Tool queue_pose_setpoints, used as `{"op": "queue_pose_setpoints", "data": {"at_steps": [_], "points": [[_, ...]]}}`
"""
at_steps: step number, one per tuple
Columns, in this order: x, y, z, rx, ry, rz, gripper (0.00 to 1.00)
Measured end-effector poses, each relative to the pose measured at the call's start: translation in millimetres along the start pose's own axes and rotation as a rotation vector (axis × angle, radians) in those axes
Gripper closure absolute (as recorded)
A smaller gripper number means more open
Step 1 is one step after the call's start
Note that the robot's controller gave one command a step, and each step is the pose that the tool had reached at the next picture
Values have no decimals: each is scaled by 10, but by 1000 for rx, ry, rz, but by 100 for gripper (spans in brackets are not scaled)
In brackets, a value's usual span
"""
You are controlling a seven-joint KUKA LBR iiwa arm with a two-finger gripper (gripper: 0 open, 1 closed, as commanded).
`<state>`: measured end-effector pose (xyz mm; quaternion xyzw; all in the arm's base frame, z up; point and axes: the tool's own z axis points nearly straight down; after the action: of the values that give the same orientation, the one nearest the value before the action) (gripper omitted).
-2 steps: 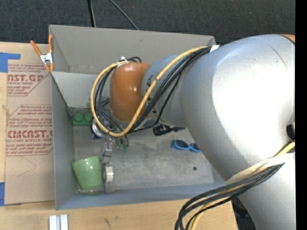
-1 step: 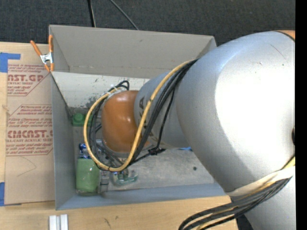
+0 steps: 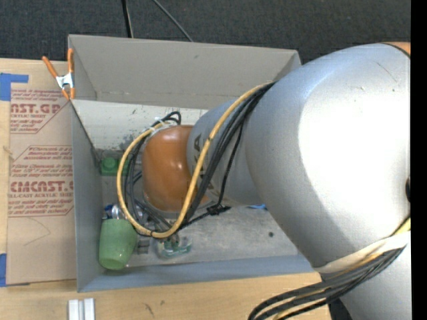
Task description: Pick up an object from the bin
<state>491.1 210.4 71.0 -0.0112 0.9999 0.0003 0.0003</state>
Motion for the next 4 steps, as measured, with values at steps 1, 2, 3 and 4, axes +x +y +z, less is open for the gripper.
{"op": "queue_pose_setpoints", "data": {"at_steps": [1,2,3,4], "points": [[-441,146,-1777,-4,-10,2,100],[-422,139,-1726,-1,-2,2,0],[-412,1,-222,-9,-8,-17,0],[-807,24,-103,-9,-21,-62,0]]}}
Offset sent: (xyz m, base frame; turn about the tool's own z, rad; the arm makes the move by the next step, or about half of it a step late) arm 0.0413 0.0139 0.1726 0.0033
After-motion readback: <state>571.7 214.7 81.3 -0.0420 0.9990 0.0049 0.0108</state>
